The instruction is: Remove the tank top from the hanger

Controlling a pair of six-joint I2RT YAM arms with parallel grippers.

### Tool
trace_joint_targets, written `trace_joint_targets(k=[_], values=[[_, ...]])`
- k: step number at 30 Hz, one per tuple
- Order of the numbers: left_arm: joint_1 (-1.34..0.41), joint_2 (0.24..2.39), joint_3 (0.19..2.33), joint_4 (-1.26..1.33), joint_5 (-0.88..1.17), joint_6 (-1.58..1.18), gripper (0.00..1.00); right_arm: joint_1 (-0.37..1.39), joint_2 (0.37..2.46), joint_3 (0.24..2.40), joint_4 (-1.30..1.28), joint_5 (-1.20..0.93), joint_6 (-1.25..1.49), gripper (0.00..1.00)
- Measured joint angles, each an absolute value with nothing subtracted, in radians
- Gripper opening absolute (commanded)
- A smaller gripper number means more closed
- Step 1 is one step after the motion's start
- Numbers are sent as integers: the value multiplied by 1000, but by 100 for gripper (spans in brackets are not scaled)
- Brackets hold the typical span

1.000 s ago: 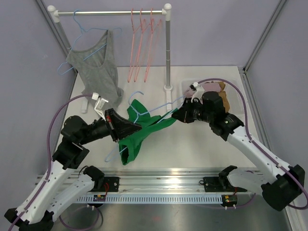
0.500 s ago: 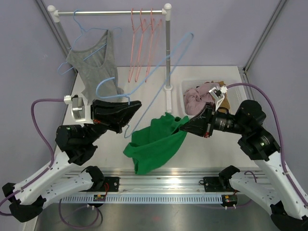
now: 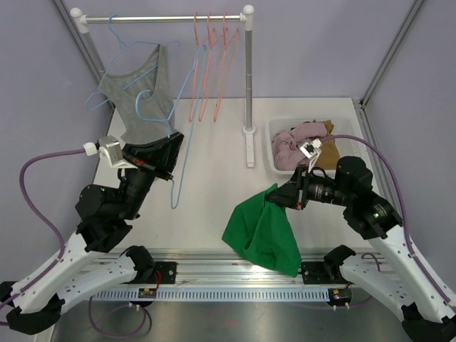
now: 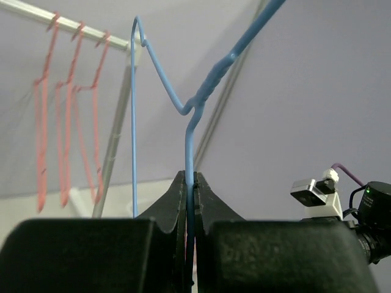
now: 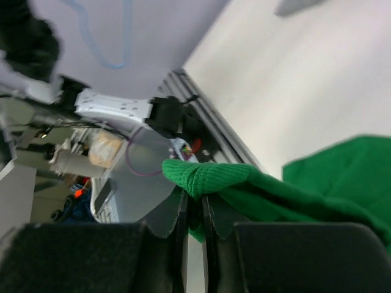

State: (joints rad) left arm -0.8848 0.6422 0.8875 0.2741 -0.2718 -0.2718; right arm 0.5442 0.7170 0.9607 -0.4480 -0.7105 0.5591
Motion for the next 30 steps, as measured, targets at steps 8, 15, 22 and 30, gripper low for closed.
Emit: trace_joint_targets(k=[8, 15, 22, 30], values=[[-884, 458, 887, -160, -510, -370, 0, 697, 834, 847, -541, -367, 554, 4], [-884, 577, 983, -462, -607, -393, 0, 815, 1003, 756, -572, -168, 575, 99], [-780, 775, 1180, -569, -509, -389, 0, 819, 923, 779, -636, -35, 569, 100], [-540, 994, 1375, -612, -278, -382, 0, 819, 645, 809, -678, -2, 569, 100]])
